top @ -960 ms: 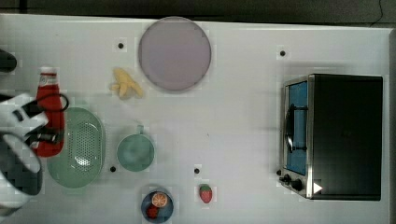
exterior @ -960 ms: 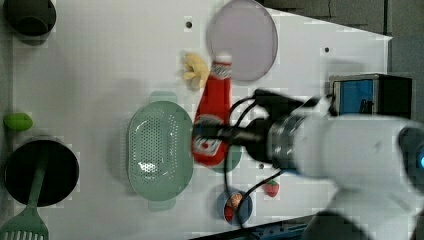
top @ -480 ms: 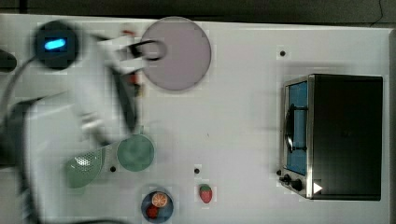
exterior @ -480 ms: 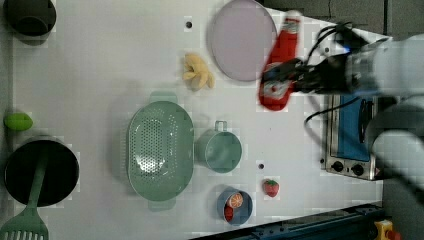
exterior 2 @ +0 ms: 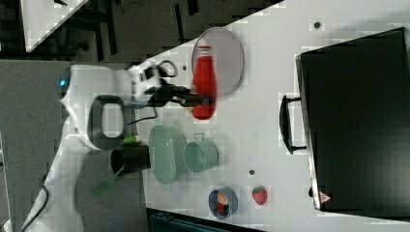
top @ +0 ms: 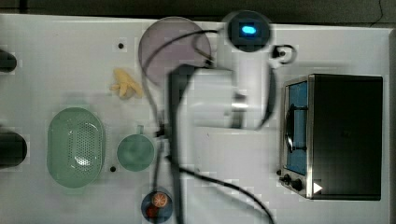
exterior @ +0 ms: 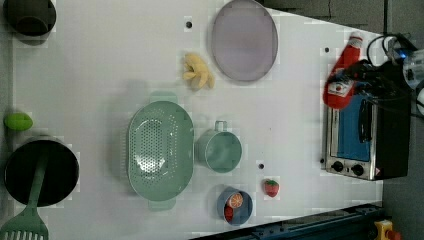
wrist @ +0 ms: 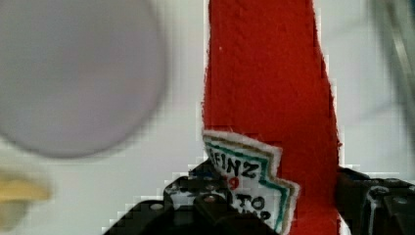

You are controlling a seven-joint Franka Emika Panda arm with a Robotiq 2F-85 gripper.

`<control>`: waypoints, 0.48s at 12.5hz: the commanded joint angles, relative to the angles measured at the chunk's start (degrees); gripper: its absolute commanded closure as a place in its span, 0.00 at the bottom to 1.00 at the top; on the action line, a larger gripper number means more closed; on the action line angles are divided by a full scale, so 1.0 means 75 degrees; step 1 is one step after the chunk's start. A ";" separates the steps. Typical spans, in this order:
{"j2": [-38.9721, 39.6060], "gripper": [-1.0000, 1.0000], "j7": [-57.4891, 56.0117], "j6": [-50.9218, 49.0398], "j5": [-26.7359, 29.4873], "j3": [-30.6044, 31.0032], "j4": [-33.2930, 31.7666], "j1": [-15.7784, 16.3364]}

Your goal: Pick ketchup from strainer and place it on the table

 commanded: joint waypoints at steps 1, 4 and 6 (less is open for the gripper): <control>-0.0144 0.39 -0.0893 0.0246 0.0037 -0.0293 -0.0757 0.0129; -0.0133 0.39 -0.0891 0.1303 0.0043 -0.0371 -0.1825 0.0128; -0.0099 0.39 -0.0819 0.2022 0.0049 -0.0268 -0.2479 0.0139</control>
